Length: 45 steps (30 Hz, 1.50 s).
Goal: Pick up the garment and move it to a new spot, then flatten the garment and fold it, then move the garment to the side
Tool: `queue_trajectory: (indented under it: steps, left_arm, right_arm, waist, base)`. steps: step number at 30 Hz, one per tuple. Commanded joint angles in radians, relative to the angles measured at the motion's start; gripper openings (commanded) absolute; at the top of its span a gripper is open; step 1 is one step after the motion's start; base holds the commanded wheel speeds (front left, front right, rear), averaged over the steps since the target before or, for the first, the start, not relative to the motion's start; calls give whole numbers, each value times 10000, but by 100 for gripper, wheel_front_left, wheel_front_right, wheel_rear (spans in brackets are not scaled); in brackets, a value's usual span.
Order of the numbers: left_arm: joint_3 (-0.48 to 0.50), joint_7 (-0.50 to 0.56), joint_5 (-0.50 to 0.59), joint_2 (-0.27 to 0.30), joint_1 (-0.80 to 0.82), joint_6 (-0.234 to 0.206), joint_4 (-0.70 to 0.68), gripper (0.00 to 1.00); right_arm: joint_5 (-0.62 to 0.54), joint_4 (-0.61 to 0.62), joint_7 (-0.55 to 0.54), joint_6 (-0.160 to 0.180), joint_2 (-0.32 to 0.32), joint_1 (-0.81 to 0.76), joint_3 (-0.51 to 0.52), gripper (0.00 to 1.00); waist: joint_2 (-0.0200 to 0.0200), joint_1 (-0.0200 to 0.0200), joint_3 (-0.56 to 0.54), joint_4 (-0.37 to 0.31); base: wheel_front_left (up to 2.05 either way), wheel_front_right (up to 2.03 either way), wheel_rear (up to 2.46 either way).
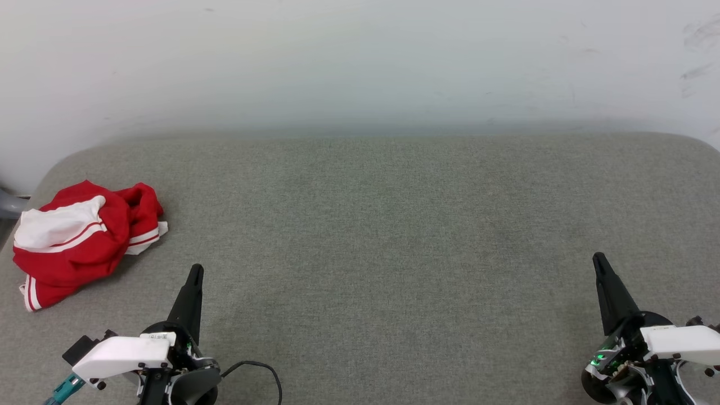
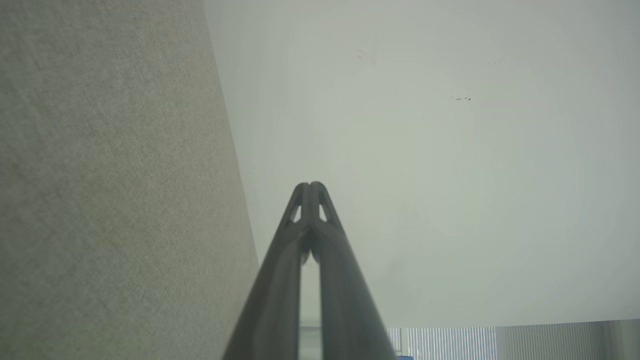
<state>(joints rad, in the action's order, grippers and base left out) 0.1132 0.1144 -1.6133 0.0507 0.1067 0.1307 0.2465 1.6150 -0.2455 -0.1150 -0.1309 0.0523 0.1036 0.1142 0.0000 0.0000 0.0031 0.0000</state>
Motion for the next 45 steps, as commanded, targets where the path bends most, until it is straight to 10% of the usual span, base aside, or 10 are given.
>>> queue_trajectory:
  steps: [1, 45]
  left_arm:
    - [28, 22, 4, -15, 61, 26, -15, 0]
    - [25, 22, 4, -15, 61, 26, -14, 0]
  right_arm:
    - [-45, -9, -7, 3, -31, 118, -7, 0]
    - [-44, -9, -5, 3, -31, 119, -5, 0]
  waist:
    - [0, 0, 0, 0]
    - [0, 0, 0, 0]
  base:
    - [0, 0, 0]
    - [0, 0, 0]
